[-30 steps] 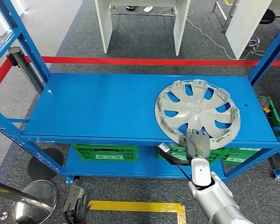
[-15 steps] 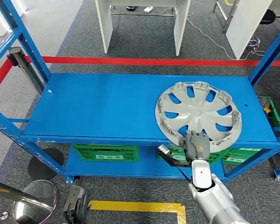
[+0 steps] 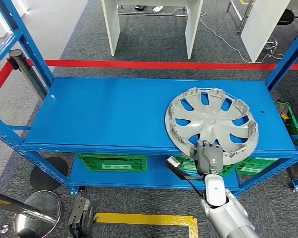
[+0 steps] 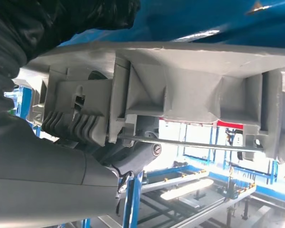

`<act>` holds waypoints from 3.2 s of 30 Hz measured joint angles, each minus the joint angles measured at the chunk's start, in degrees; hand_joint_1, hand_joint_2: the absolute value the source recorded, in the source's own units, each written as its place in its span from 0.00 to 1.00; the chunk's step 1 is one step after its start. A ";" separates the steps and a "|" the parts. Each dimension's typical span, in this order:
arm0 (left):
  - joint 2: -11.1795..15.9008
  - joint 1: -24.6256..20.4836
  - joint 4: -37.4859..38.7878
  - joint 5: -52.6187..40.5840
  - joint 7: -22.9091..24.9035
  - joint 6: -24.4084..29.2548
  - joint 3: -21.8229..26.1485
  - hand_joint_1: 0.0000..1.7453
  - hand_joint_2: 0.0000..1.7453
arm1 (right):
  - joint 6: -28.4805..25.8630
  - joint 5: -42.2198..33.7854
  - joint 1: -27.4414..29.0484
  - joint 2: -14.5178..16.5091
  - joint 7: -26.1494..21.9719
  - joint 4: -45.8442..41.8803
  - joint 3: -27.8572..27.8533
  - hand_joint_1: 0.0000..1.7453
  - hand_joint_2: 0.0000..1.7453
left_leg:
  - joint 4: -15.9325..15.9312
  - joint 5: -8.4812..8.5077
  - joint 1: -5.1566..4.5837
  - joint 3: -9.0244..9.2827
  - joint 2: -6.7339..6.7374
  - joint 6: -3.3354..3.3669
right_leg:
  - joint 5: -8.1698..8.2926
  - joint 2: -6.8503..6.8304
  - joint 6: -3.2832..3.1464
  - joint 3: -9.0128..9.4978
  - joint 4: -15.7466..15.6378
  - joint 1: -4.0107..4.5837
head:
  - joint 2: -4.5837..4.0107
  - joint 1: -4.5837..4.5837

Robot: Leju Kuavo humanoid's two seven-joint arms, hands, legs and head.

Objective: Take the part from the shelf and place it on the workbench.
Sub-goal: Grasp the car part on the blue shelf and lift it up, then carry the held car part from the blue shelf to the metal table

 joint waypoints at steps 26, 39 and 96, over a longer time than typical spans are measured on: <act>0.02 0.04 0.00 1.60 -0.24 0.39 -1.39 0.00 0.00 | -5.88 0.00 1.94 -2.98 3.23 -13.56 2.35 1.00 1.00 | 0.00 0.00 -0.01 -0.15 0.00 0.00 | 0.00 0.00 0.00 -0.16 0.01 0.00 | 0.00 -0.01; 0.28 0.14 0.00 2.59 -0.22 1.09 -1.62 0.00 0.00 | -5.88 0.00 3.65 -6.39 1.45 -27.56 5.44 1.00 1.00 | 0.00 0.00 -0.01 -0.26 0.00 0.00 | 0.00 0.00 0.00 -0.30 0.05 0.00 | 0.00 0.00; 1.44 -0.35 0.05 14.65 14.27 9.54 3.10 0.00 0.00 | -5.88 0.00 -0.21 -12.71 3.20 -42.65 11.97 1.00 1.00 | 0.44 -0.40 0.02 0.10 -1.30 0.20 | 3.35 1.56 -0.50 -9.45 4.41 0.37 | 0.00 -0.40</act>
